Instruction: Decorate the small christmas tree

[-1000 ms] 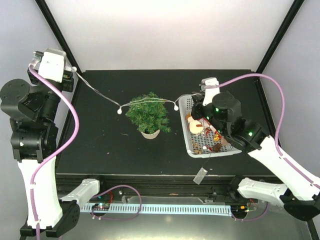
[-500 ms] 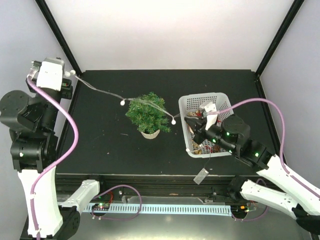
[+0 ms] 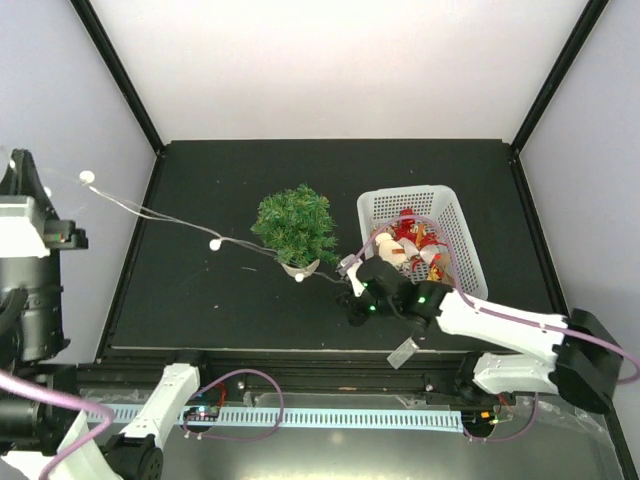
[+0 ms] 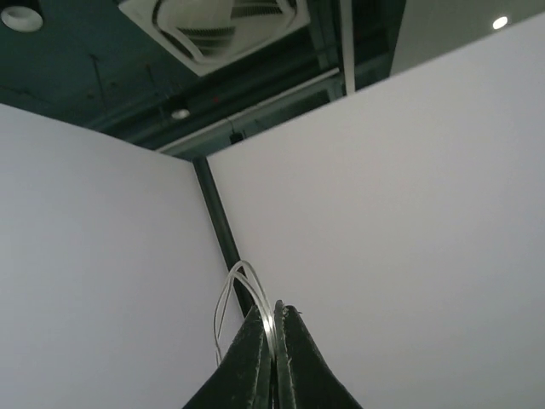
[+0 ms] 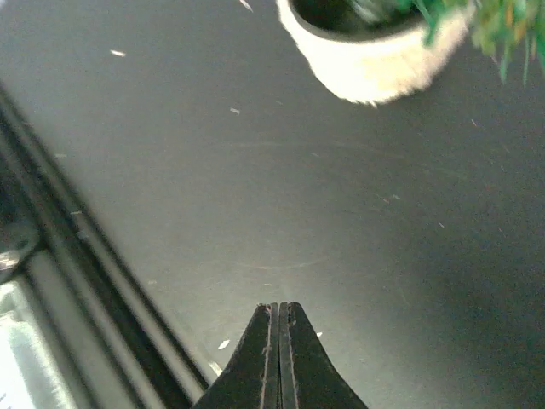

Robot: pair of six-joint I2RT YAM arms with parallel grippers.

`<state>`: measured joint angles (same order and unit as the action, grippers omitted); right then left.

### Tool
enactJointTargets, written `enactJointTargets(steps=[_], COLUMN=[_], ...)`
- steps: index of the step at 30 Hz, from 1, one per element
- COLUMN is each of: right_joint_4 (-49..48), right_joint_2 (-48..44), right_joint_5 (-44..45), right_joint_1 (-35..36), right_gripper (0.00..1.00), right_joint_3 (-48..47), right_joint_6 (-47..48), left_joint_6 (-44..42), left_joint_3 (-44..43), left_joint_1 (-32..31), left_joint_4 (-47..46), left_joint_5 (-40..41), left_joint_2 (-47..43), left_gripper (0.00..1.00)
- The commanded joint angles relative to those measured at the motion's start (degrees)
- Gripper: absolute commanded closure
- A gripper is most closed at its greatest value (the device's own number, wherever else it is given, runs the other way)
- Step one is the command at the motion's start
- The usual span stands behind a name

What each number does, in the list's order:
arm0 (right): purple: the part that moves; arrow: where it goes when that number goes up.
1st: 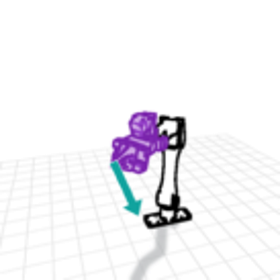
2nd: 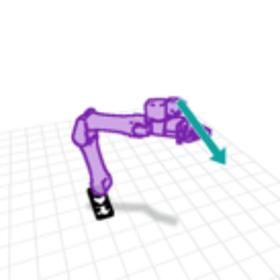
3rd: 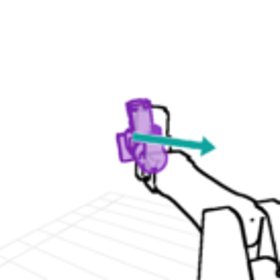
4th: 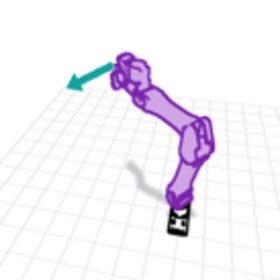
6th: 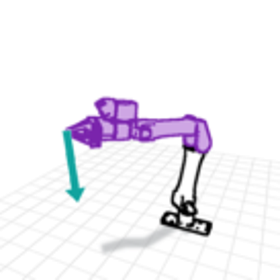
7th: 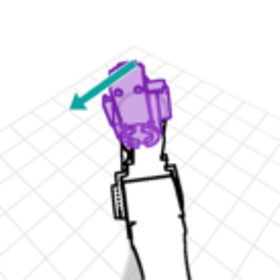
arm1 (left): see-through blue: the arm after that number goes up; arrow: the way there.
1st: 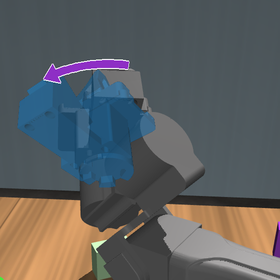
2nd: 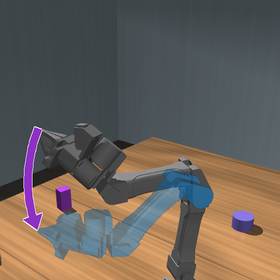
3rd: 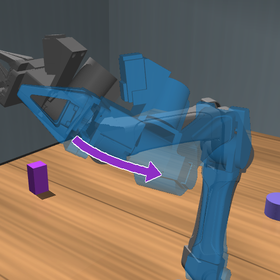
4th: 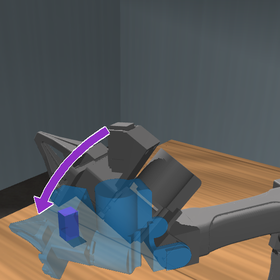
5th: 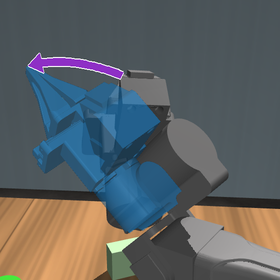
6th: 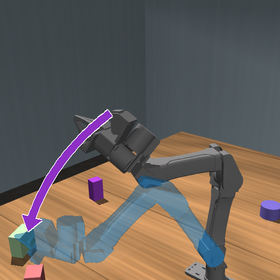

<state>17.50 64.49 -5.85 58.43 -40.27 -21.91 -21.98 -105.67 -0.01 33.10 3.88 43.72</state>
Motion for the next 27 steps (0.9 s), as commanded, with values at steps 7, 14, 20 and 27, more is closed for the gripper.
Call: enactJointTargets(steps=[7,14,20,27], right_joint_4=[2.68,7.78,9.38,5.37], right_joint_2=[12.58,14.67,16.05,9.8], right_joint_5=[16.96,17.83,20.66,12.86], right_joint_1=[-6.75,-24.85,-31.91,-32.14], right_gripper=[0.99,0.99,0.99,0.99], right_joint_3=[-1.75,-2.31,-7.0,-11.07], right_joint_6=[-15.12,-19.64,-23.19,-17.16], left_joint_6=[2.33,4.66,6.33,7.23], left_joint_3=[0.01,5.51,9.25,14.08], left_joint_1=[0.26,0.33,0.22,0.23], left_joint_4=[5.24,5.16,5.54,5.93], left_joint_5=[-2.79,-6.93,-12.59,-23.4], left_joint_2=[-1.86,-2.23,-2.0,-1.45], left_gripper=[0.98,0.98,0.99,0.98])
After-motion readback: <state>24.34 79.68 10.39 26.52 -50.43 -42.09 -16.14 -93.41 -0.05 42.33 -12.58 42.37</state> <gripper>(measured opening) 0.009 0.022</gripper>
